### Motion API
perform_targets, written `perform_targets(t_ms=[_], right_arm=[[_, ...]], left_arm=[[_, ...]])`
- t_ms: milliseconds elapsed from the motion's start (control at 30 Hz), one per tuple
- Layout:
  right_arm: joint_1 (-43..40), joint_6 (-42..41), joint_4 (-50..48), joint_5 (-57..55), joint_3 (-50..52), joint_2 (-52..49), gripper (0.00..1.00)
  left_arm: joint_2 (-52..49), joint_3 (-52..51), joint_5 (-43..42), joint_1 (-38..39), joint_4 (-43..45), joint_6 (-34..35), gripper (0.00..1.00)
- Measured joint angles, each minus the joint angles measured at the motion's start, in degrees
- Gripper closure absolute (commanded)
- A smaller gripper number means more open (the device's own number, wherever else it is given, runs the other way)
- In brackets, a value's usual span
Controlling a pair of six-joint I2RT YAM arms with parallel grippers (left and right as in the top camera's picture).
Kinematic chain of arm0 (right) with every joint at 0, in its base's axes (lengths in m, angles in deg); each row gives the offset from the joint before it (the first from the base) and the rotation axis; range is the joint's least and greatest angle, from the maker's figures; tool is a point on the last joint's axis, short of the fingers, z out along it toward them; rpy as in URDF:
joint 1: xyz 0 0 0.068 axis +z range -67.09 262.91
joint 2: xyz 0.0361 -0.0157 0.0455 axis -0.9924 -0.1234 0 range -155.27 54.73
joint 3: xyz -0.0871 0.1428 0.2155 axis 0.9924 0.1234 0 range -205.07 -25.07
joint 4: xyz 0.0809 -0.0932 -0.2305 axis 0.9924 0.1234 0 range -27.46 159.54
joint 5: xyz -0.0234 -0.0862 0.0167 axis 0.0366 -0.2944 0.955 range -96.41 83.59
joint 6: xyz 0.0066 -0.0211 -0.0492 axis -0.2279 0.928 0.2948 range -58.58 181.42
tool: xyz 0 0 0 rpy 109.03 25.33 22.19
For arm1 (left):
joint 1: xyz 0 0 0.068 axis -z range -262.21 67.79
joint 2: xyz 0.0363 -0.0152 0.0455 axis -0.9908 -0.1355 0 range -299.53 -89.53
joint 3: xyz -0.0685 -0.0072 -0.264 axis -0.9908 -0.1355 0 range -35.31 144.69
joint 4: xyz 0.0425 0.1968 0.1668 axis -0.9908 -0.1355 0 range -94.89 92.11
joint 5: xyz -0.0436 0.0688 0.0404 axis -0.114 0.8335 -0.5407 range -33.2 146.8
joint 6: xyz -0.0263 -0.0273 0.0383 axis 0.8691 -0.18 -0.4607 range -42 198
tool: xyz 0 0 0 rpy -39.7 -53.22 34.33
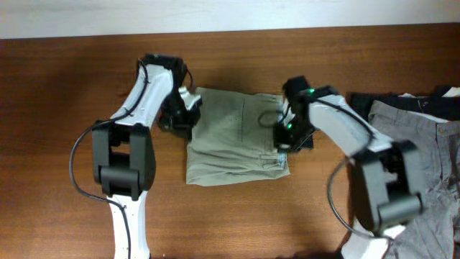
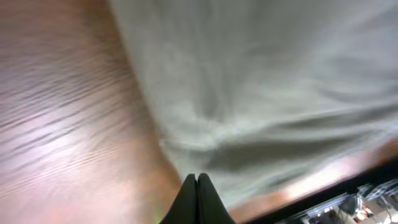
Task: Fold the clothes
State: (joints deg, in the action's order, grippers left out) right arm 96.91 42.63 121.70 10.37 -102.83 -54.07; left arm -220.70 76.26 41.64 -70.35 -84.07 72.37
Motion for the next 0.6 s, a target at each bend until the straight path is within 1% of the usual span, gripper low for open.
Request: perform_targets(t_ms=[33, 100, 167, 267, 333, 433, 500, 600], right_arm=[[-0.50, 0.66, -3.08, -0.55, -1.27, 2.89, 0.96], [-0.85, 1.14, -10.93, -0.96, -2.58, 6.51, 0.96], [-0.85, 1.29, -20.26, -0.90, -3.48, 7.37, 0.96], [-0.85, 1.16, -27.06, -0.90, -3.45, 4.63, 0.96], [-0.96, 0.13, -28.79, -0.90, -3.45, -0.46, 0.96], [-1.51, -1.22, -27.34, -0.83, -3.39, -6.54, 0.96], [-2.84, -2.05, -24.59, -0.68, -3.02, -9.51, 0.96], [-5.31, -2.21, -21.53, -0.68, -2.91, -9.79, 0.96]], left_arm=[[0.02, 2.91, 0.15, -0.11, -0.13, 0.00, 0.97], [0.04, 8.90, 0.20, -0.09, 5.46, -0.28, 0.97], [0.02, 10.14, -0.66, 0.02, 15.63, -0.50, 0.97], [-0.68, 10.10, -2.19, 0.26, 21.62, -0.63, 0.98], [-3.72, 10.21, -2.73, 0.52, 23.91, -0.63, 0.99], [-11.13, 10.19, -2.89, 0.66, 24.02, -0.61, 0.99], [-11.65, 10.62, -3.61, -0.28, 23.43, -0.63, 0.99], [-11.67, 10.84, -3.65, -1.49, 21.03, -0.66, 0.99]])
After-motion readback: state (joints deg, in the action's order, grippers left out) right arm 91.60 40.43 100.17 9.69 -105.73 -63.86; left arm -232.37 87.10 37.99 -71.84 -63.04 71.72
